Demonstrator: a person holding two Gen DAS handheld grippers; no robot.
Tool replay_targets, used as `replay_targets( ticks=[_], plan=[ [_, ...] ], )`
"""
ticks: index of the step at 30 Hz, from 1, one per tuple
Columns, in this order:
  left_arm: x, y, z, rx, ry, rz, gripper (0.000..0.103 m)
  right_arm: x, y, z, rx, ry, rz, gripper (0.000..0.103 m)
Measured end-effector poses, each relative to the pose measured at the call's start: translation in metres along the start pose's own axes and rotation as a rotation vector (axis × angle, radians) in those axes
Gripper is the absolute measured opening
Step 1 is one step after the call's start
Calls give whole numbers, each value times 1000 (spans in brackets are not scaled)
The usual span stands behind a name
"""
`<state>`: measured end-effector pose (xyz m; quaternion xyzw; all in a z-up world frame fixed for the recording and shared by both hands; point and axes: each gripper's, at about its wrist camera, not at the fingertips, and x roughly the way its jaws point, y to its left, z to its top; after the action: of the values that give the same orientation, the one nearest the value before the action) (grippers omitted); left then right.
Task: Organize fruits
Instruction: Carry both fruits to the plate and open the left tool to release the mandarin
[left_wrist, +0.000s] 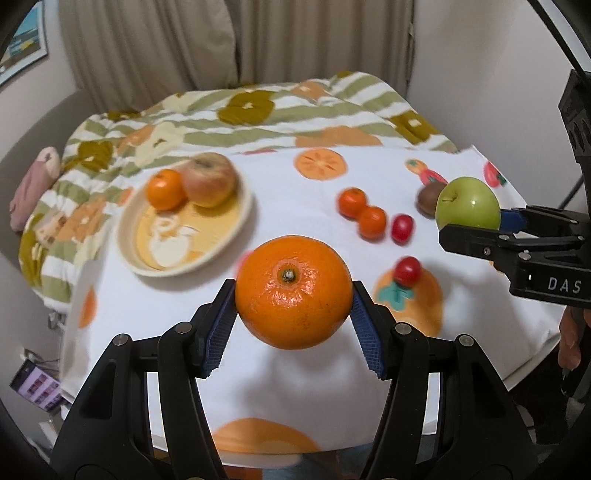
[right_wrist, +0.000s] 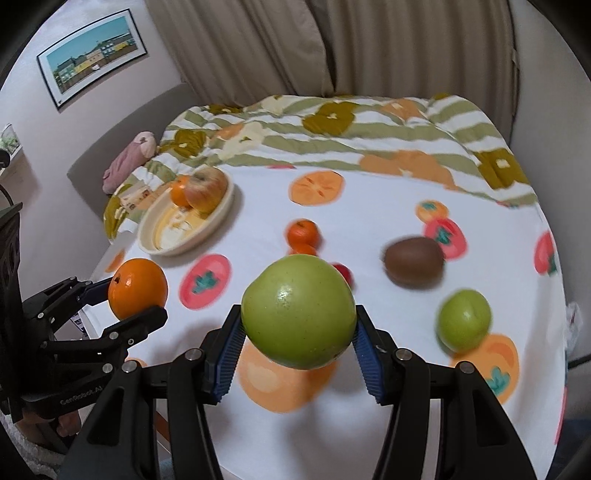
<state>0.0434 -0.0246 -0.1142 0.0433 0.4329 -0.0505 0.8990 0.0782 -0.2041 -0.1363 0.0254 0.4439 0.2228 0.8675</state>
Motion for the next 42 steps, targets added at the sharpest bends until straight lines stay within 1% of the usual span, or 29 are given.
replay_targets(
  ticks=[7,12,17,24,30,33,37,42],
  plan=[
    [-5,56,14,-30,-16,37,64,16,49,26,-32,-18,43,53],
    [-2,92,24,-31,-23,47,64,33,81,44,-29,-21,61,53],
    [10,129,36,-28,-21,37,64,48,105,59,-19,-20,64,53],
    [43,170,51,-10,-9,1,64,75,131,75,8,-7,38,53],
    [79,197,59,10,31,-29,64,102,144,83,40,11,11,53],
    [95,204,60,34,48,-31,64,115,149,85,60,23,2,53],
    [114,208,59,71,69,-38,64,131,155,88,74,42,-9,53],
    [132,204,59,116,90,-34,64,144,157,89,86,58,-18,53]
  ],
)
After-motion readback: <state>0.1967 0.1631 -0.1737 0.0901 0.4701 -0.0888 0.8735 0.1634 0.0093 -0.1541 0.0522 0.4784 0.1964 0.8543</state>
